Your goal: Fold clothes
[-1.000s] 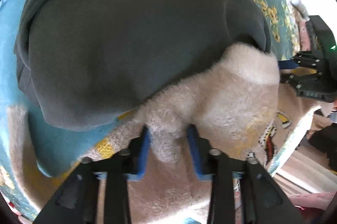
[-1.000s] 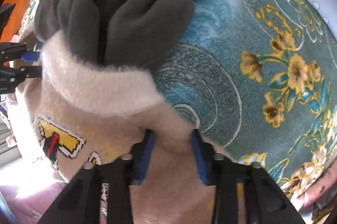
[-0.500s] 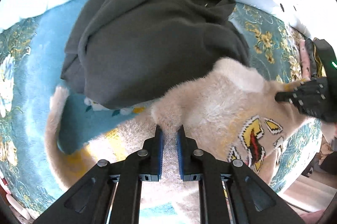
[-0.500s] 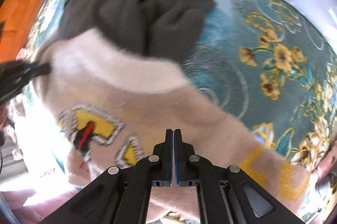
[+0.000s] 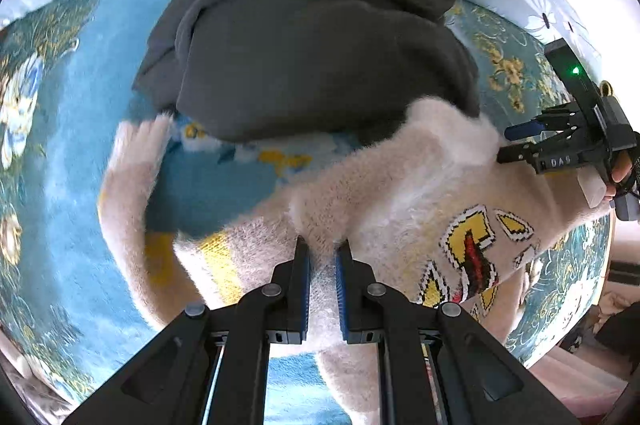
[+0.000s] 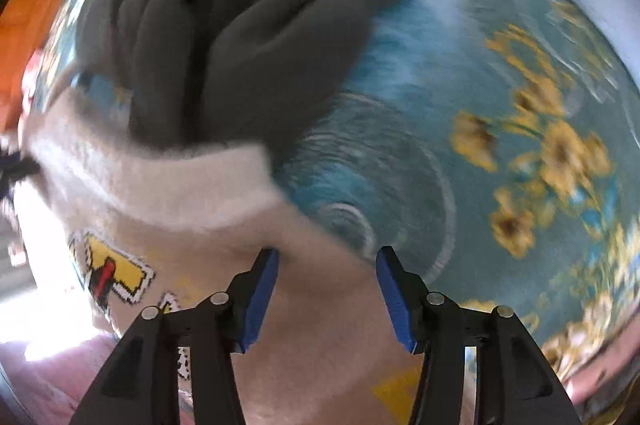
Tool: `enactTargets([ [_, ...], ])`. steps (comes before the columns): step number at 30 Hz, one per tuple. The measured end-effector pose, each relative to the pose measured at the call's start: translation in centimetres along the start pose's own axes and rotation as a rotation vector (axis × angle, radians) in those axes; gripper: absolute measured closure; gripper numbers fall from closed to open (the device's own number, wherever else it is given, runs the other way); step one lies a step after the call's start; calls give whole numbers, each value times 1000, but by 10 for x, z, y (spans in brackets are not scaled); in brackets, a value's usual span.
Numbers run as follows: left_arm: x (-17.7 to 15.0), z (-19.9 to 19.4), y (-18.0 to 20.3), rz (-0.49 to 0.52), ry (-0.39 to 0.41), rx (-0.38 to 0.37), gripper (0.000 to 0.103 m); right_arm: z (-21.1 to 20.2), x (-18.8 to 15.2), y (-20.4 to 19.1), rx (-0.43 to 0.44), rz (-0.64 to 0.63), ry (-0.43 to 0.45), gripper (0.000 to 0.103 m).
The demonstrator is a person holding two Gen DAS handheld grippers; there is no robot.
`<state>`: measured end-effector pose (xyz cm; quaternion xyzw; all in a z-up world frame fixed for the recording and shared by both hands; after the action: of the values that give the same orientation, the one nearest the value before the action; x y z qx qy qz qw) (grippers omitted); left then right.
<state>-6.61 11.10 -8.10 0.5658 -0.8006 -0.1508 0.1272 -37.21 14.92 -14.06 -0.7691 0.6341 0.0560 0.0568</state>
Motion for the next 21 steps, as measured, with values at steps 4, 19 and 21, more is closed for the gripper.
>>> enactTargets([
  [4, -6, 8, -6, -26, -13, -1, 92, 10, -3, -21, -30, -140, -21, 46],
  [19, -23, -16, 10, -4, 43, 8, 92, -14, -59, -50, -189, -163, 74, 95],
  [21, -24, -25, 14, 3, 64, 1, 92, -26, -68, -49, -188, -129, 104, 95],
])
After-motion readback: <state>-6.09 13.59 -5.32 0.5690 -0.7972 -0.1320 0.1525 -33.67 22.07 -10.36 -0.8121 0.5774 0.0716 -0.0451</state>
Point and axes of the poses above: each gripper's, at about its wrist camera, not at the fingertips, and z roughly the way its jaws point, y to its right, x to its top, the point moved 6 cm from there along z, roughly the way its jaws point, and after that the axes turned 12 degrees about -x, right-handed, at the moved point
